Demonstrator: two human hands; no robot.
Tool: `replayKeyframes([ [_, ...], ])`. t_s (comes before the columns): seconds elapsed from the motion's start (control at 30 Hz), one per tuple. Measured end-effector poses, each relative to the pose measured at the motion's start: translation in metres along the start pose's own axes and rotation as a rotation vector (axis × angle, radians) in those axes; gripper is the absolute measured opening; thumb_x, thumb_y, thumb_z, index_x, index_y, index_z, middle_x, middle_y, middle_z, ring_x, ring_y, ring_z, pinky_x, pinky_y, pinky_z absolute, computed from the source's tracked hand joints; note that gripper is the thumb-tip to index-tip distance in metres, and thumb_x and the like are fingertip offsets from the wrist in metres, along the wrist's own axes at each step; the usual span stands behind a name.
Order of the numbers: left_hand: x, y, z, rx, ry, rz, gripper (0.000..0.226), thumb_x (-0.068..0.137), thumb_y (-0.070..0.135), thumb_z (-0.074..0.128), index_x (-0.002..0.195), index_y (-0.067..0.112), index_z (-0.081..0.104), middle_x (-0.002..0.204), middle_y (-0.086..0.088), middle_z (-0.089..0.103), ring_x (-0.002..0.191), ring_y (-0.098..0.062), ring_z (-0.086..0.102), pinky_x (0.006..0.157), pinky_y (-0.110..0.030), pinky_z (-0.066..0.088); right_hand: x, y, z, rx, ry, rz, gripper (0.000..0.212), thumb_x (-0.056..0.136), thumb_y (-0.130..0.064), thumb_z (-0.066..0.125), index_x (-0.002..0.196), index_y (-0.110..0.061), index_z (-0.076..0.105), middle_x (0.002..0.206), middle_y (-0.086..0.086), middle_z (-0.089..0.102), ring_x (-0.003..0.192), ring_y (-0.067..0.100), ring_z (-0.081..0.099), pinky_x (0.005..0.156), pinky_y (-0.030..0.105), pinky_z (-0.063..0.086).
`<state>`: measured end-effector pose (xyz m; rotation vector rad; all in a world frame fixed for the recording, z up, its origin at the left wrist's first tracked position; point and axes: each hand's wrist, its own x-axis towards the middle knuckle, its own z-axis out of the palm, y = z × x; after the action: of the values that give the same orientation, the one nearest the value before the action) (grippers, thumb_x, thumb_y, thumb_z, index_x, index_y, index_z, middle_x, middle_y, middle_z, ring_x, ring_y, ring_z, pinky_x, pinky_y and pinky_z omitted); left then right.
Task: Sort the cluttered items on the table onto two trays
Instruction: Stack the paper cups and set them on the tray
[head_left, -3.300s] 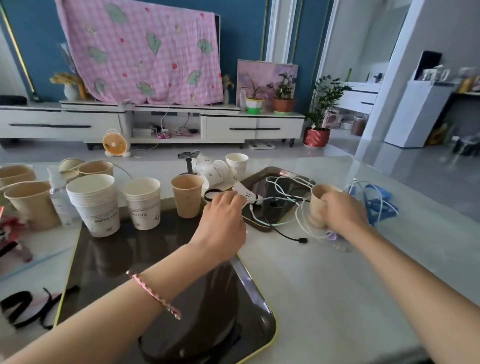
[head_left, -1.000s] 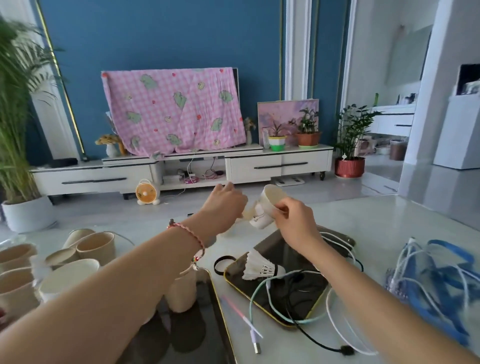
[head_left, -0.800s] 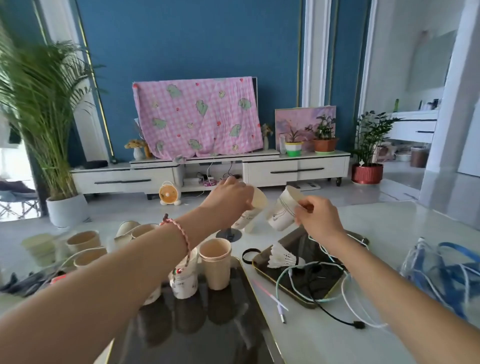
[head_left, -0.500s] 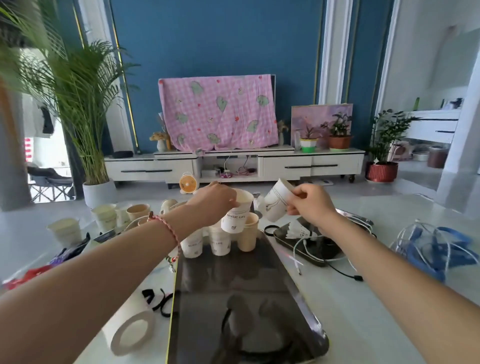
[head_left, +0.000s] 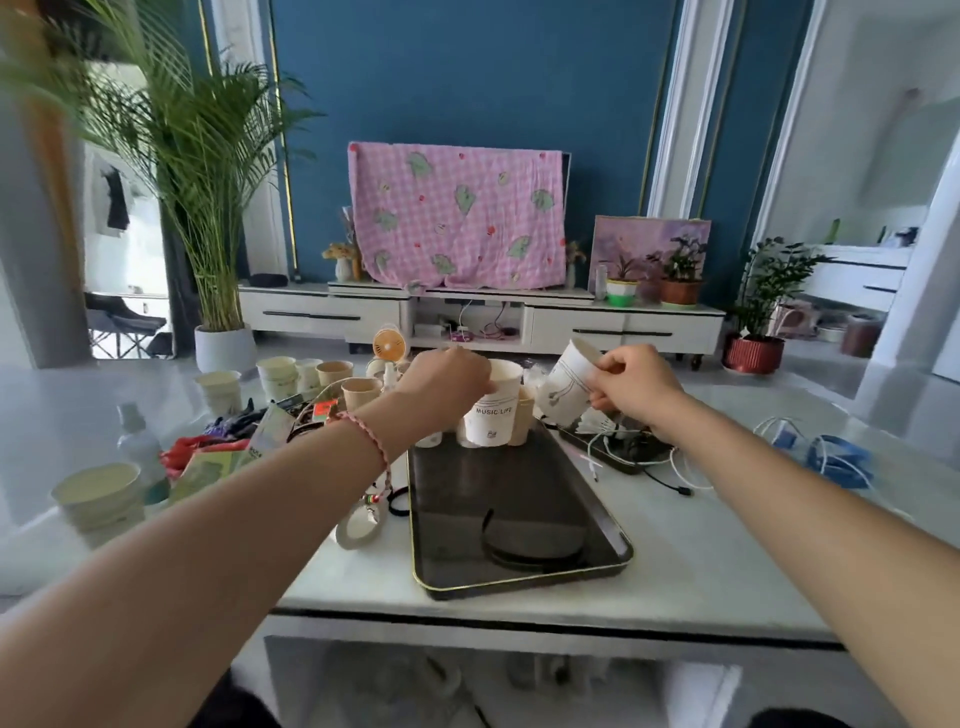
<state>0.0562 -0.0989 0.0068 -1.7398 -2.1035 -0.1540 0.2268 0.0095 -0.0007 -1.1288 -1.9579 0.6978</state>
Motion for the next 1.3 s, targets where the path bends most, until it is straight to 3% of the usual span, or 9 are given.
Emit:
replayKeyframes([
  [0.23, 0.003, 0.006, 0.016, -0.119, 0.126, -0.033, 0.034, 0.100, 0.032, 0.035, 0.104, 0.007, 0.057, 0.109, -0.009, 0.062, 0.098, -0.028, 0.059, 0.076, -0.033, 0.043, 0.012, -0.009, 0.021, -0.017, 0.037, -0.040, 0.020, 0.087, -0.003, 0.056, 0.069, -0.012, 0.059, 0.087, 0.015, 0.069, 0.083, 0.028, 0.067, 0.078, 0.041, 0.056],
  [0.33, 0.009, 0.007, 0.030, -0.089, 0.172, -0.076, 0.034, 0.101, 0.031, 0.034, 0.104, 0.006, 0.056, 0.109, -0.009, 0.061, 0.102, -0.028, 0.056, 0.073, -0.030, 0.036, 0.018, 0.006, 0.043, -0.035, 0.159, -0.027, 0.014, 0.088, -0.005, 0.053, 0.080, -0.005, 0.063, 0.089, 0.011, 0.067, 0.085, 0.026, 0.062, 0.069, 0.030, 0.048],
  [0.43, 0.029, 0.006, 0.062, -0.223, 0.103, -0.137, 0.031, 0.100, 0.028, 0.037, 0.103, 0.004, 0.056, 0.108, -0.011, 0.061, 0.100, -0.028, 0.057, 0.077, -0.035, 0.047, 0.033, 0.030, 0.064, -0.004, 0.197, -0.016, 0.014, 0.090, -0.006, 0.051, 0.083, -0.001, 0.063, 0.088, 0.009, 0.063, 0.081, 0.022, 0.057, 0.064, 0.025, 0.038],
  [0.63, 0.064, 0.030, 0.140, -0.213, -0.007, -0.141, 0.029, 0.101, 0.029, 0.035, 0.110, 0.009, 0.056, 0.114, -0.007, 0.058, 0.106, -0.024, 0.053, 0.082, -0.031, 0.042, 0.078, 0.079, 0.103, 0.168, 0.279, 0.059, 0.013, 0.090, -0.006, 0.050, 0.087, -0.004, 0.062, 0.087, 0.011, 0.065, 0.085, 0.025, 0.061, 0.066, 0.026, 0.042],
  [0.7, 0.075, 0.034, 0.156, -0.199, 0.012, -0.184, 0.027, 0.100, 0.027, 0.037, 0.108, 0.009, 0.056, 0.114, -0.006, 0.058, 0.106, -0.024, 0.052, 0.082, -0.031, 0.041, 0.098, 0.086, 0.117, 0.193, 0.330, 0.026, 0.013, 0.091, -0.007, 0.050, 0.088, -0.003, 0.063, 0.087, 0.011, 0.065, 0.083, 0.023, 0.060, 0.060, 0.020, 0.039],
  [0.83, 0.097, 0.019, 0.137, -0.391, 0.325, -0.364, 0.029, 0.099, 0.029, 0.039, 0.097, 0.008, 0.059, 0.103, -0.006, 0.061, 0.097, -0.025, 0.053, 0.069, -0.030, 0.036, 0.123, 0.068, 0.124, 0.222, 0.308, -0.156, 0.014, 0.093, -0.011, 0.051, 0.093, -0.003, 0.063, 0.089, 0.008, 0.065, 0.082, 0.018, 0.060, 0.063, 0.015, 0.041],
  [0.97, 0.117, -0.014, 0.119, -0.476, 0.592, -0.471, 0.028, 0.096, 0.026, 0.046, 0.092, 0.003, 0.063, 0.098, -0.010, 0.063, 0.092, -0.028, 0.053, 0.068, -0.036, 0.039, 0.137, 0.047, 0.125, 0.294, 0.408, -0.198, 0.008, 0.094, -0.011, 0.051, 0.093, -0.011, 0.060, 0.089, 0.000, 0.060, 0.083, 0.015, 0.059, 0.066, 0.013, 0.045],
  [1.07, 0.127, -0.030, 0.134, -0.489, 0.501, -0.440, 0.030, 0.096, 0.024, 0.048, 0.089, -0.001, 0.063, 0.096, -0.012, 0.062, 0.088, -0.028, 0.052, 0.063, -0.033, 0.035, 0.140, 0.038, 0.130, 0.365, 0.451, -0.138, 0.011, 0.093, -0.010, 0.050, 0.095, -0.009, 0.061, 0.091, 0.006, 0.065, 0.086, 0.019, 0.063, 0.076, 0.031, 0.052],
  [1.3, 0.133, -0.032, 0.162, -0.383, 0.264, -0.336, 0.032, 0.097, 0.029, 0.046, 0.092, 0.005, 0.065, 0.095, -0.007, 0.062, 0.094, -0.025, 0.054, 0.065, -0.031, 0.035, 0.136, 0.032, 0.142, 0.335, 0.410, -0.115, 0.012, 0.092, -0.008, 0.051, 0.097, -0.007, 0.062, 0.088, 0.000, 0.060, 0.085, 0.017, 0.059, 0.078, 0.035, 0.052],
])
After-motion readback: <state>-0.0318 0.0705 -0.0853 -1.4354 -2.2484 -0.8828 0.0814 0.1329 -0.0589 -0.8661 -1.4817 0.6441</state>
